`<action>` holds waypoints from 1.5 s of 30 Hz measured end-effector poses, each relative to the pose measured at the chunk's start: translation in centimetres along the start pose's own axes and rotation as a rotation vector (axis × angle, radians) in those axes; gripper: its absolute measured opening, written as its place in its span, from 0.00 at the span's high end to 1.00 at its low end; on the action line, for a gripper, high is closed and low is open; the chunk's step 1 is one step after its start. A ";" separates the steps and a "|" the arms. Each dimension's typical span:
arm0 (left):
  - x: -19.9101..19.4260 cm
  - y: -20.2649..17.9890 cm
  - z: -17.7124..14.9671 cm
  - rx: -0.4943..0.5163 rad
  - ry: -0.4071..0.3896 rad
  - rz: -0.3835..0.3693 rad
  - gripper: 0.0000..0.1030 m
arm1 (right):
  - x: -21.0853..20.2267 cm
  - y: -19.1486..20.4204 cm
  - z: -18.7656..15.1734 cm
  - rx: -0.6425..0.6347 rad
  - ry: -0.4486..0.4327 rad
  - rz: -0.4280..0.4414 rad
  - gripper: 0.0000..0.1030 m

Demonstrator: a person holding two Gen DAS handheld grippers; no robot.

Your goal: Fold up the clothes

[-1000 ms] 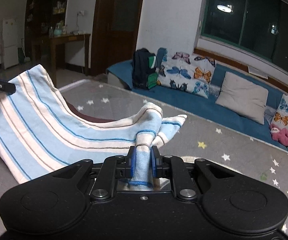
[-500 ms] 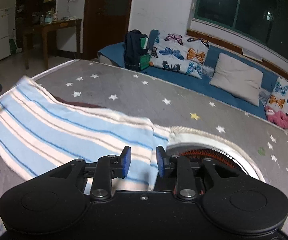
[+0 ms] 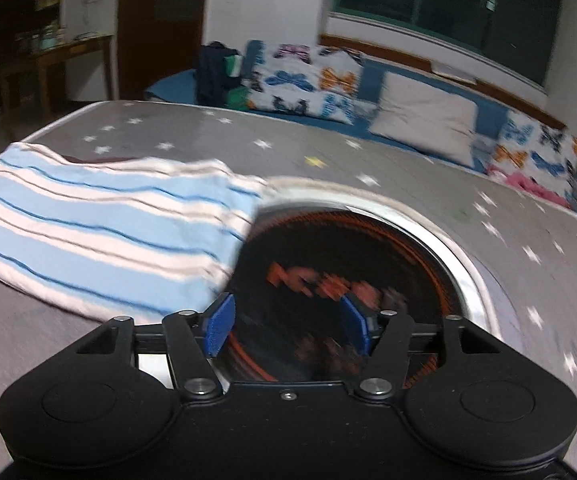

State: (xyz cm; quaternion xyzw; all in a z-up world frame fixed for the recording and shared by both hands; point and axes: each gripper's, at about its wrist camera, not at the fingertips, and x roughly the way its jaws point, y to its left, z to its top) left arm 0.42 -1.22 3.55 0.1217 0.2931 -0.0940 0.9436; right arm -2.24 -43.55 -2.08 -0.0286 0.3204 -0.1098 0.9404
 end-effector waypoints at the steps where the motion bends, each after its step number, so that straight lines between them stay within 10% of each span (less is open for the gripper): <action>1: 0.0 0.0 -0.5 0.000 0.003 0.007 0.47 | 0.0 -0.5 -0.4 0.014 0.002 -0.014 0.36; 23: 1.1 1.1 -3.3 -0.091 0.032 0.125 0.36 | -0.4 -12.1 -7.2 0.299 0.017 -0.265 0.17; 45: 1.7 3.5 -4.2 -0.237 0.041 0.077 0.13 | -0.4 -15.2 -8.5 0.348 0.018 -0.299 0.00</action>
